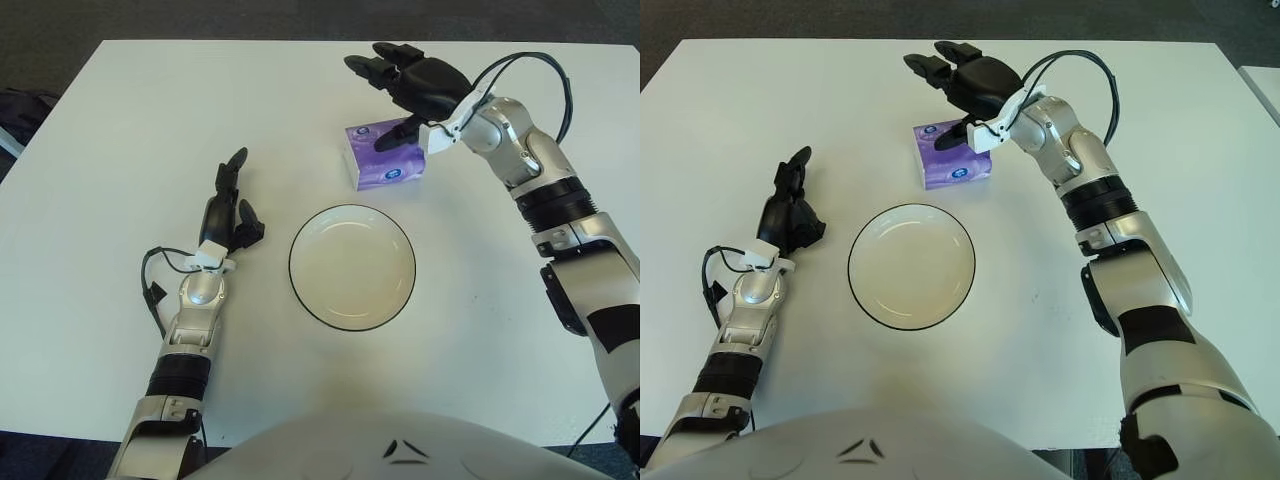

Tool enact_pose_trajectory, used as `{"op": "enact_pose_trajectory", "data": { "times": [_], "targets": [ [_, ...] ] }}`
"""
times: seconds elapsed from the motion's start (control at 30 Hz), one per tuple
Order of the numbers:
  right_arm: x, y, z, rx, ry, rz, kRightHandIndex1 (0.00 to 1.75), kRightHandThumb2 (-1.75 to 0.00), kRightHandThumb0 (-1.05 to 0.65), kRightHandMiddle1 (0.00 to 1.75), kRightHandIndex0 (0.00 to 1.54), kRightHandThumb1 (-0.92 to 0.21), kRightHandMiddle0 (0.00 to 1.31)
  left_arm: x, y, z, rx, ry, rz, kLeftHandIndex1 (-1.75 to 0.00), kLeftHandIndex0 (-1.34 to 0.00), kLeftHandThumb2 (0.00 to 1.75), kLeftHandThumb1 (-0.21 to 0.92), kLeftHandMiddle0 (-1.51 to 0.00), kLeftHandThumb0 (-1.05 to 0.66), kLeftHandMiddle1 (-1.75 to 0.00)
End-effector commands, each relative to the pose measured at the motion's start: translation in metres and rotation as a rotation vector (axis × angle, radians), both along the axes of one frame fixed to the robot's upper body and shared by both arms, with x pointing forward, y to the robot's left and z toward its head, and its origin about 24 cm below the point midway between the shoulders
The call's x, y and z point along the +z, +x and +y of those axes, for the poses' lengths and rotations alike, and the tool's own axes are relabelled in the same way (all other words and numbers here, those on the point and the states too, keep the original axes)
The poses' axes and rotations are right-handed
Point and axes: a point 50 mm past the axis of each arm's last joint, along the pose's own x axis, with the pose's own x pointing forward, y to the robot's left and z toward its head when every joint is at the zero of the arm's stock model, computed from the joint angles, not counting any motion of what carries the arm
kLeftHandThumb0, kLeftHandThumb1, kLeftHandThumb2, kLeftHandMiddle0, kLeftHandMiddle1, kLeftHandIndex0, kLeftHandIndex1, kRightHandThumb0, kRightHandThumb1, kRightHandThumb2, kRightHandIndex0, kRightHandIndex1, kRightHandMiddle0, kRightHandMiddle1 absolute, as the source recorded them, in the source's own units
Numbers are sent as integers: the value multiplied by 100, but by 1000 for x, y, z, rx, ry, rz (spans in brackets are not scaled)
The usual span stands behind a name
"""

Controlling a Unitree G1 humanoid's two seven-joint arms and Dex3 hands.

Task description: Put the tissue paper into the plate.

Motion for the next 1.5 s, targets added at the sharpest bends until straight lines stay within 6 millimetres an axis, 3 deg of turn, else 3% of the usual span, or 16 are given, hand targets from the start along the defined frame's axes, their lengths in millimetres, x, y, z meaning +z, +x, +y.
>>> {"op": "enact_pose_trajectory", "data": {
  "times": [0.0, 0.57, 1.47],
  "targets": [
    [-3, 3, -2, -26, -53, -10, 0, -34, -105, 0, 0, -92, 0, -41, -19, -3, -6, -10, 202, -48, 0, 124, 92, -6, -96, 0],
    [-23, 10, -1, -29, -92, -5, 0, -35, -105, 0, 0, -92, 0, -41, -18, -3, 12, -20, 196, -48, 0, 123, 92, -7, -93, 0],
    [-35, 13, -15, -57, -163, 59, 0, -33, -105, 0, 0, -92, 0, -41, -20, -3, 2, -35, 193, -44, 0, 124, 92, -7, -92, -1]
  ]
}}
